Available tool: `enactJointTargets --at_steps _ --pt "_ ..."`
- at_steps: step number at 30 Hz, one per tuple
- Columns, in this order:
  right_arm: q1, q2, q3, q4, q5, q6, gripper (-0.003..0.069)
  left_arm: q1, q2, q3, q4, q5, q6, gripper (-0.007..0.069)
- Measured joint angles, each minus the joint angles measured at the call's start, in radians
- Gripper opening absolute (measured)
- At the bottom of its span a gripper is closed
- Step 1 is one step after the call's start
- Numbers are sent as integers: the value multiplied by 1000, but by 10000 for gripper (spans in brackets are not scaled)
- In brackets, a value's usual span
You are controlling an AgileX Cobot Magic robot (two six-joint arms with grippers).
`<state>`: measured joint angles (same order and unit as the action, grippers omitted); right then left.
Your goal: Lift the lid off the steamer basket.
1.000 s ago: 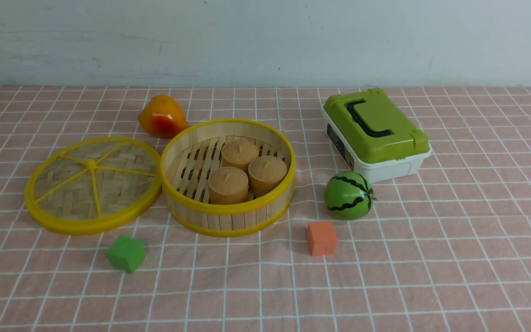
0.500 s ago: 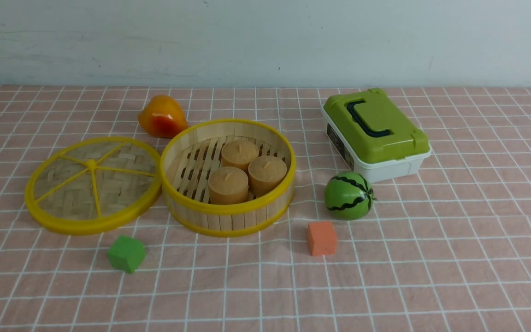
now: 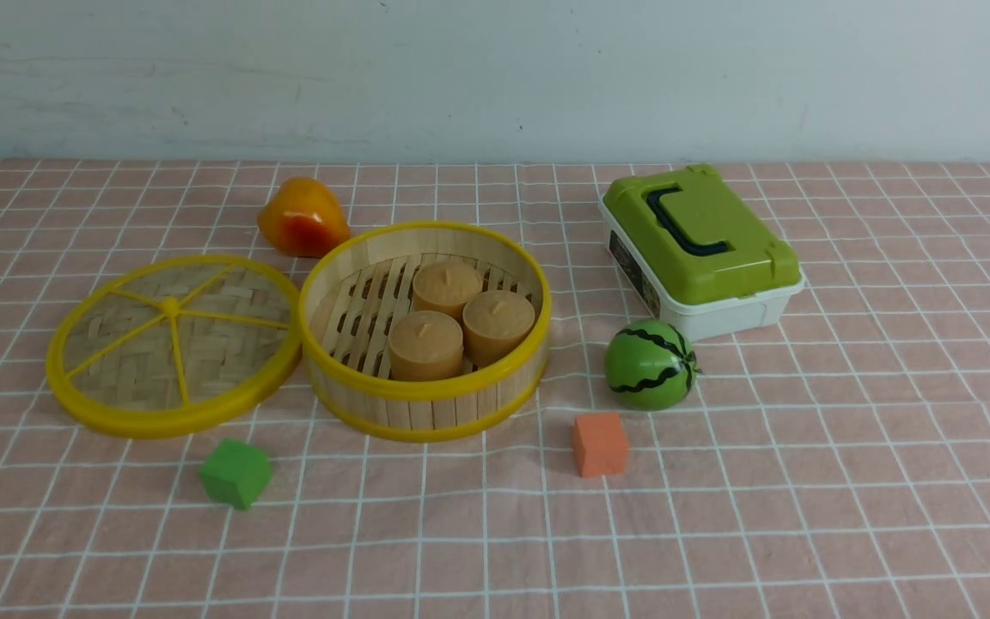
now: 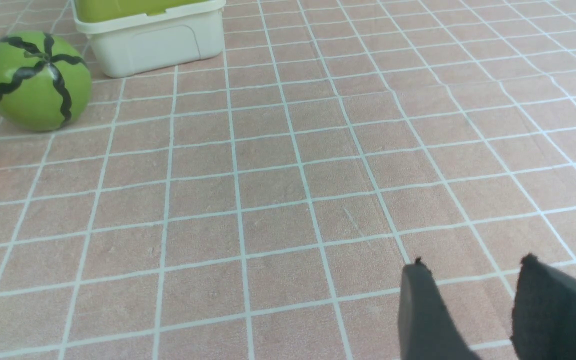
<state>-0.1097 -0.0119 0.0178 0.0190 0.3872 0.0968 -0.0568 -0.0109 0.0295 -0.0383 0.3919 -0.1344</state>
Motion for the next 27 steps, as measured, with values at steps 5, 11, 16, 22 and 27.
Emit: enactJointTargets --at_steps 5,11,16,22,27 --pt "0 0 0 0 0 0 241 0 0 0 0 0 0 99" --pt "0 0 0 0 0 0 241 0 0 0 0 0 0 110" --pt "0 0 0 0 0 0 241 0 0 0 0 0 0 111" --pt "0 0 0 0 0 0 241 0 0 0 0 0 0 113" --pt "0 0 0 0 0 0 241 0 0 0 0 0 0 118"
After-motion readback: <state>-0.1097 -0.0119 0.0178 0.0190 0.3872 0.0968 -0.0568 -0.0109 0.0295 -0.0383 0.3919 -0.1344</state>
